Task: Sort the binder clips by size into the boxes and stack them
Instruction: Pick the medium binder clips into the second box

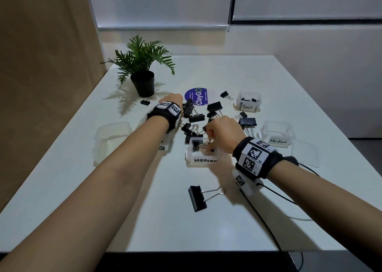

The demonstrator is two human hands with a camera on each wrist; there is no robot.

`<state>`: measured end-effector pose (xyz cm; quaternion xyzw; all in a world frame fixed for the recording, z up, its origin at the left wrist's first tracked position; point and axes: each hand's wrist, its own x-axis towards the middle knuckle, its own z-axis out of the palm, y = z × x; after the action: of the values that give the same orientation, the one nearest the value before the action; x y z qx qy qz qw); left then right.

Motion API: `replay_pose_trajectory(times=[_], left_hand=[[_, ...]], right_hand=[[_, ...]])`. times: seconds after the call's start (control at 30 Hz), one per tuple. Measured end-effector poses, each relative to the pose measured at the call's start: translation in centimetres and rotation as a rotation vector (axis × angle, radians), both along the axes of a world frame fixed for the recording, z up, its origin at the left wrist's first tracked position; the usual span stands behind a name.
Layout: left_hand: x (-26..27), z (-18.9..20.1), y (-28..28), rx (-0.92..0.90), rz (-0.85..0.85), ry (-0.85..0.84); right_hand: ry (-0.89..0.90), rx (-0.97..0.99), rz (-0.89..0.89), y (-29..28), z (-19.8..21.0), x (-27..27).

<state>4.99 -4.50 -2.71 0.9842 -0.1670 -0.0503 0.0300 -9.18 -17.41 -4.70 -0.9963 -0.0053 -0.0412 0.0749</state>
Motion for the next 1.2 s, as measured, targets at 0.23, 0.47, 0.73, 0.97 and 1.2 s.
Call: replay_pose_trajectory(times=[0.23,0.47,0.73,0.97,1.2], left_hand=[[-0.1,1.2,0.3,-0.116,-0.063,-0.043],[-2.4,2.7,3.8,-0.481,-0.231,-0.032],[-8.6,2.4,4.6,-0.723,-0.451,0.281],[-9.9,0.8,4.0,-0.556,-0.469,0.267],[-10.8,0.5,3.3,-0.233,-0.477,0.007]], right_hand=[[-0.007,0.000,0.010,-0.1,-0.3,0.1],[0.006,0.020,0.030,-0.3,-0.1,0.1],[0.023,0.025,0.023,-0.3,0.3,0.0],[0.011,0.018,0.019,-0.1,0.2,-0.1],[-0.003,0.001,0.010,-0.1,0.1,-0.2]])
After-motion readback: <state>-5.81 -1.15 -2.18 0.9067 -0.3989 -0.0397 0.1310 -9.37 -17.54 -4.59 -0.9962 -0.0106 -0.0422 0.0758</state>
